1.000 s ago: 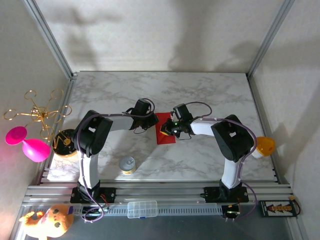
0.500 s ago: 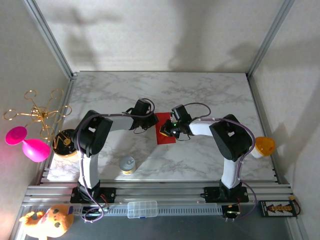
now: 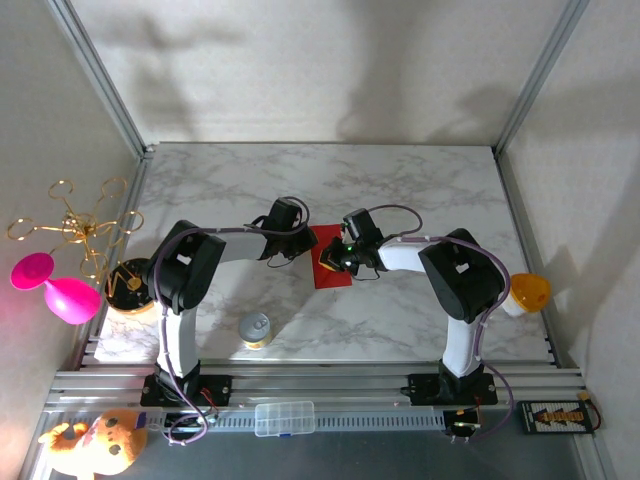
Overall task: Fold a paper plane with a square sheet of paper (pick it up from the middle)
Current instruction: Fold the triangle a second time at the center of the table.
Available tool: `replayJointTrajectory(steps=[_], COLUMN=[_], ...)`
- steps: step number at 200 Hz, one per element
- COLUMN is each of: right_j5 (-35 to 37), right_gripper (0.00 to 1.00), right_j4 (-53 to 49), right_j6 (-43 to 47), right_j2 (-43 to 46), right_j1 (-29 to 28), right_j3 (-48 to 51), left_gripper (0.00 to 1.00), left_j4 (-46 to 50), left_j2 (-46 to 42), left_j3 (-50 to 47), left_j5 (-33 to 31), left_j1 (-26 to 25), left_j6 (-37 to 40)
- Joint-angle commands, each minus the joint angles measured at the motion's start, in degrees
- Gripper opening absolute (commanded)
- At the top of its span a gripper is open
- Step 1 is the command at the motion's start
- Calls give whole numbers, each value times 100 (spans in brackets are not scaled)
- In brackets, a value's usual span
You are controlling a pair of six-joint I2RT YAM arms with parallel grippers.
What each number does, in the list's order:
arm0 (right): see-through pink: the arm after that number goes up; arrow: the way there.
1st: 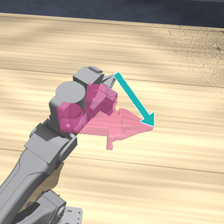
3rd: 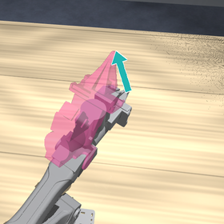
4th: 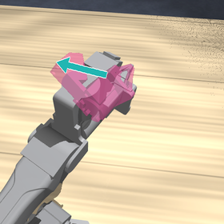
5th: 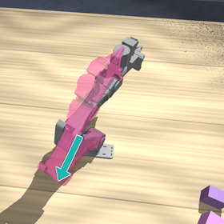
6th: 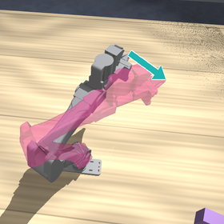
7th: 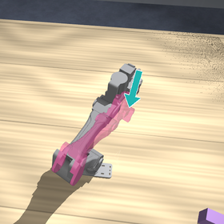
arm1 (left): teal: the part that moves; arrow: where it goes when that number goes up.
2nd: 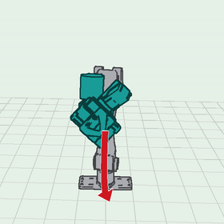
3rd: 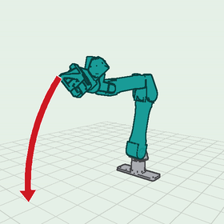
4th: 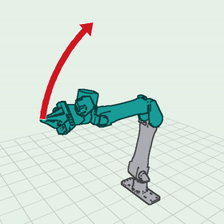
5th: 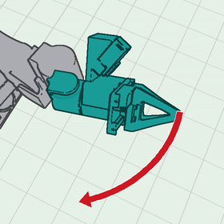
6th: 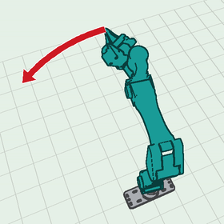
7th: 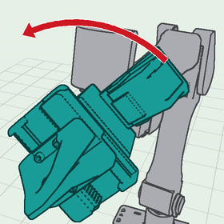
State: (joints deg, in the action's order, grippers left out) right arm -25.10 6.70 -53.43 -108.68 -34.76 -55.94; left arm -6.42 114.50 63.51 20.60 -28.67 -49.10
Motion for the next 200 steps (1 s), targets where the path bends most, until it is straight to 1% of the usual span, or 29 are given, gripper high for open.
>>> replayJointTrajectory(steps=[1,200], right_j5=[92,247], right_gripper=[0,0], right_j4=[42,-14], right_j6=[-54,-71], right_j2=[-178,-318], right_j1=[-51,-53], right_j3=[-123,-219], left_gripper=[14,14], left_j4=[334,326], left_j2=[260,304], left_j3=[-216,-214], left_j5=[-30,-3], left_j1=[-7,-26], left_j6=[-32,-29])
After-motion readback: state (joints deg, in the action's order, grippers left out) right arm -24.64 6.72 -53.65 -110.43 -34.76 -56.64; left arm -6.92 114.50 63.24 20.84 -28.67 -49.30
